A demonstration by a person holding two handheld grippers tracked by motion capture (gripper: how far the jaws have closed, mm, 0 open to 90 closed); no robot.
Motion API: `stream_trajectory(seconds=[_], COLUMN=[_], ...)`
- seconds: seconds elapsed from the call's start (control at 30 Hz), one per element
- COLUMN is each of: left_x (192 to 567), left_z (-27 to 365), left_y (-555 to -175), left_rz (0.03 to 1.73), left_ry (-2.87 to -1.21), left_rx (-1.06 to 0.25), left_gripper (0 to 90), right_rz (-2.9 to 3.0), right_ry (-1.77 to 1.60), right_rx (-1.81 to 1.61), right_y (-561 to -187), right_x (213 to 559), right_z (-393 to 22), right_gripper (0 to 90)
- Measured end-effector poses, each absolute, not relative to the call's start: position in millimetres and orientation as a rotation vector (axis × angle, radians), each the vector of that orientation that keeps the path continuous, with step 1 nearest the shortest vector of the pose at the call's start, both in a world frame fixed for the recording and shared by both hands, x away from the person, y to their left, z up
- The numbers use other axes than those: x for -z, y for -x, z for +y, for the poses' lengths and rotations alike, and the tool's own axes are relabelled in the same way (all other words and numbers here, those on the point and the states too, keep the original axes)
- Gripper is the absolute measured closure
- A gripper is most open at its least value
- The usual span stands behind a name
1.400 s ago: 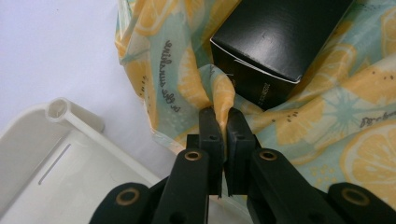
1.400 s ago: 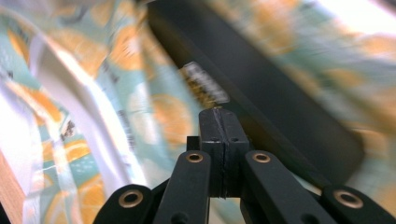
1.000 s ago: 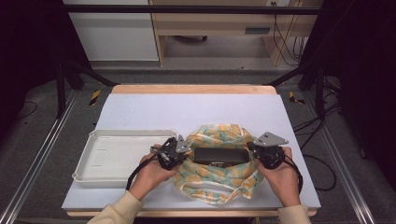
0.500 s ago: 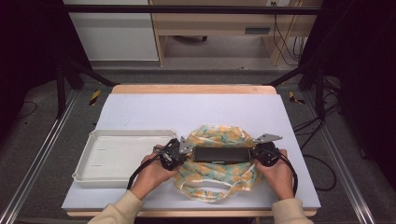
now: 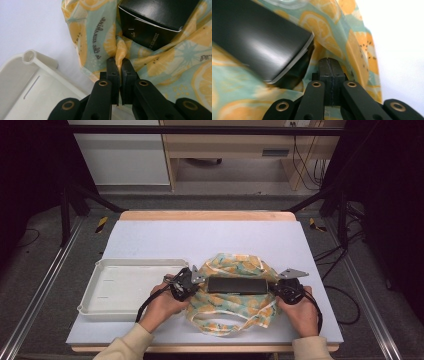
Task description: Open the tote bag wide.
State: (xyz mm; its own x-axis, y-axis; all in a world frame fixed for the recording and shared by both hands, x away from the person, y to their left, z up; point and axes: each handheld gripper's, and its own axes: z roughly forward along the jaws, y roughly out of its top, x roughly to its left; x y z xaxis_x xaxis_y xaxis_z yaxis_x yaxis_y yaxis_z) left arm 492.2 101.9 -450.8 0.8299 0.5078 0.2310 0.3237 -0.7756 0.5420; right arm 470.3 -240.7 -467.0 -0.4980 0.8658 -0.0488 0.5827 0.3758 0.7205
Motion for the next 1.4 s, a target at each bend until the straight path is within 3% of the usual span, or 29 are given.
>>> stream_trajectory(seconds=[0.17, 0.63, 0.97, 1.17, 1.4], left_x=[450, 453, 450, 450, 449], left_z=[103, 102, 105, 103, 101], left_y=[-492, -493, -495, -495, -499], left_rz=[0.616, 0.617, 0.620, 0.615, 0.596], left_ry=[-2.509, -2.510, -2.497, -2.492, -2.503], left_rx=[-0.492, -0.512, -0.479, -0.485, -0.487], left_gripper=[87.8, 88.3, 89.2, 89.1, 89.0], right_rz=[2.173, 2.307, 2.189, 2.165, 2.251], right_ry=[-1.254, -1.273, -1.157, -1.036, -1.102], right_rx=[-0.922, -0.809, -0.913, -0.942, -0.958], right_y=[-454, -442, -425, -452, -501], right_x=[455, 470, 428, 406, 433], right_z=[-240, -234, -231, -226, -234], right_gripper=[90.0, 90.0, 90.0, 90.0, 90.0])
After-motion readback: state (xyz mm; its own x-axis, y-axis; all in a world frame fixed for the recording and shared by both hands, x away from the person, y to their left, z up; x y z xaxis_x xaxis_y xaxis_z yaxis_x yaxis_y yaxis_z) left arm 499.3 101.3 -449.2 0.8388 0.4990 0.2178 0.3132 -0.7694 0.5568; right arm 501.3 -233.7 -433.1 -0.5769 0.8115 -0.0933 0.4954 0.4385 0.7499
